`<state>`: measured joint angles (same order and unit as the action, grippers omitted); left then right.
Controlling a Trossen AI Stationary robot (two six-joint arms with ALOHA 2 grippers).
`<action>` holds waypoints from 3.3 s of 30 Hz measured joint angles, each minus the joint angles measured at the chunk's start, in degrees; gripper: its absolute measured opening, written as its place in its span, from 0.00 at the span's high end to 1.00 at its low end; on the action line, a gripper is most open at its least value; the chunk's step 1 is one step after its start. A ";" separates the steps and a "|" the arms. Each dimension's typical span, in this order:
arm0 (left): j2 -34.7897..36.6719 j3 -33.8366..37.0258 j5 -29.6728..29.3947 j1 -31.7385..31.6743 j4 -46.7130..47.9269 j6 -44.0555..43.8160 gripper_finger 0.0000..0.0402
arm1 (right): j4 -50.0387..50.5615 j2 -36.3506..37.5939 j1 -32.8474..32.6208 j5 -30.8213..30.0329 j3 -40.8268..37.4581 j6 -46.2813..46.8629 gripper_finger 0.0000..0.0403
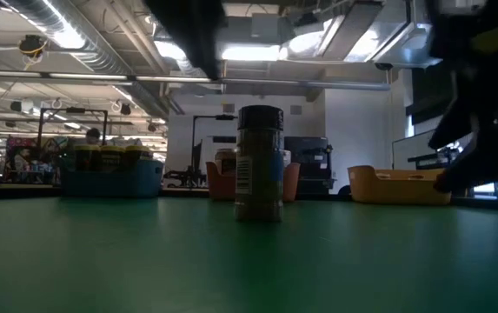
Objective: Sort spices by type
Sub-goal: Put the black seasoning bottle into the green bin
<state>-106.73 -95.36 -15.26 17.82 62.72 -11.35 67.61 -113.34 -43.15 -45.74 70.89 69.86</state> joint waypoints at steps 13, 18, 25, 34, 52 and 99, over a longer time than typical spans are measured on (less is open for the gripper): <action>26.33 43.74 -1.47 8.30 -36.94 -11.14 0.20 | -16.65 0.00 7.65 1.50 5.57 -25.58 0.10; 28.67 53.67 -1.68 10.62 -52.12 -12.33 0.20 | -14.89 0.00 10.70 3.80 12.88 -35.72 0.10; 28.39 61.45 -1.86 12.50 -64.55 -13.70 0.20 | -13.49 0.00 15.28 15.44 22.81 -44.13 0.10; 28.38 64.74 -2.21 12.53 -68.14 -13.80 0.20 | -18.00 -0.25 23.01 25.73 27.33 -45.78 0.10; 28.38 65.07 -5.56 12.53 -68.02 -13.21 0.20 | -20.66 -8.08 27.86 36.10 27.17 -44.79 0.19; 28.36 65.07 -6.04 12.47 -70.01 -12.04 0.20 | 19.82 9.38 -13.18 32.84 24.89 28.71 0.51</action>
<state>-78.37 -30.28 -21.30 30.28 -7.30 -23.39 87.44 -103.96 -56.33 -12.90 95.79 98.57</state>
